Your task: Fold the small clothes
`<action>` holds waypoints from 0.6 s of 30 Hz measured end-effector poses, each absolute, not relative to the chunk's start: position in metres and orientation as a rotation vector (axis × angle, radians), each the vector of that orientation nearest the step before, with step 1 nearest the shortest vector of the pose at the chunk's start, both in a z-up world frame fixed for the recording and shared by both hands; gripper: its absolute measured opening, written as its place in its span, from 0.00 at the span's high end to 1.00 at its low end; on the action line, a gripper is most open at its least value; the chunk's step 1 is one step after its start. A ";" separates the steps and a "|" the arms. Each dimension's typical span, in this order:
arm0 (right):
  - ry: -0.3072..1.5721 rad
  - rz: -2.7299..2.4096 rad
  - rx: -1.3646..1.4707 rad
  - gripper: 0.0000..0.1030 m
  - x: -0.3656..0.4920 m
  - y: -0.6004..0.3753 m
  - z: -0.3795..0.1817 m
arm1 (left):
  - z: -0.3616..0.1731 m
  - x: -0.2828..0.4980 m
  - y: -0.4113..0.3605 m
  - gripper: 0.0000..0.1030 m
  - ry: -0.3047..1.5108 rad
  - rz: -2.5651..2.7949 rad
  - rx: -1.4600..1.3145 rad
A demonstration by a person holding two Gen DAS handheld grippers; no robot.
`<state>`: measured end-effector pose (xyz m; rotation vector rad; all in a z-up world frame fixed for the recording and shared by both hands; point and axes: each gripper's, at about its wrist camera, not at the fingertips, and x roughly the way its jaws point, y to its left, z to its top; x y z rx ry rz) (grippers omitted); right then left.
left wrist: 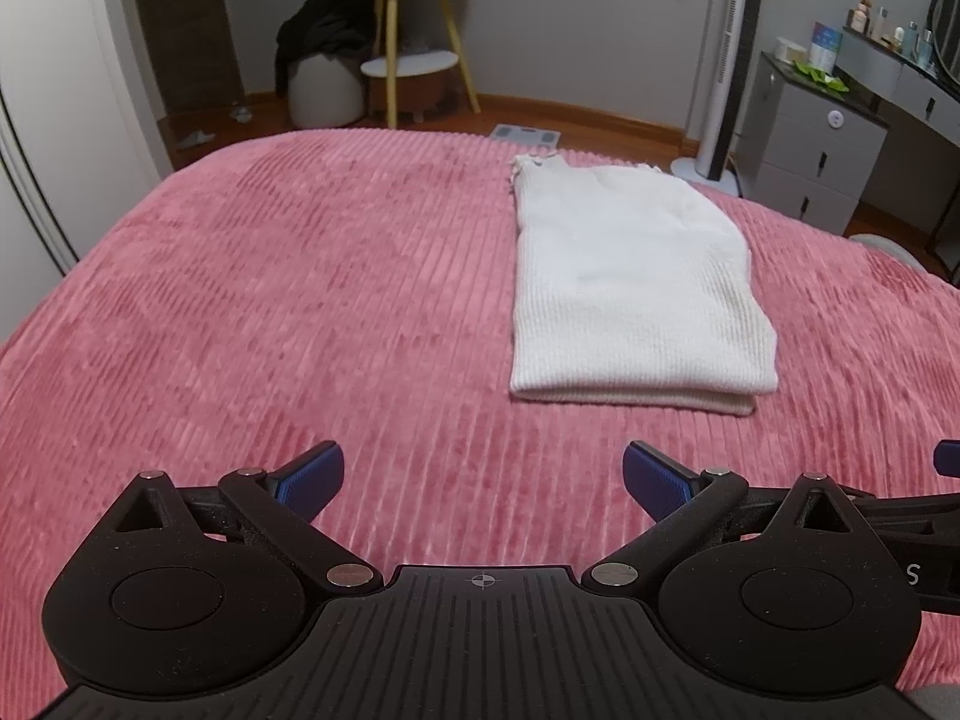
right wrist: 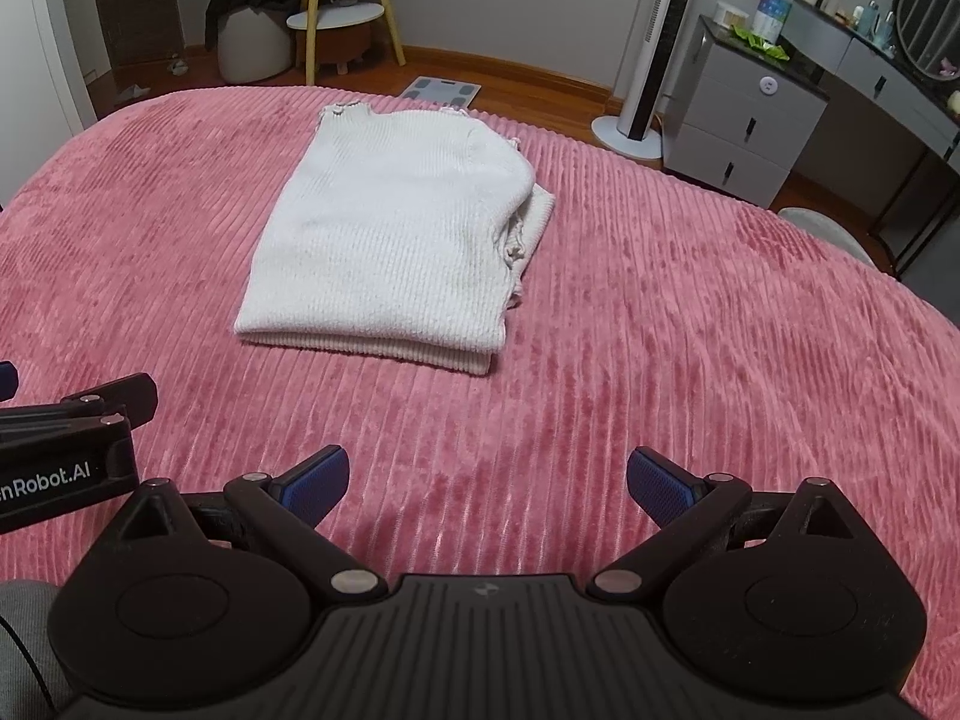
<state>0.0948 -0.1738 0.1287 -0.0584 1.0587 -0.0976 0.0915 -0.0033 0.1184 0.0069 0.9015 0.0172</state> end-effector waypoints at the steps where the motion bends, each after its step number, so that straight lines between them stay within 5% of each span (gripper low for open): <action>1: 1.058 -0.097 -0.059 0.04 0.095 -0.174 0.129 | 0.118 0.091 -0.003 0.01 0.903 0.016 0.007; 18: 1.048 -0.105 -0.057 0.04 0.093 -0.176 0.131 | 0.117 0.090 -0.004 0.01 0.902 0.014 -0.001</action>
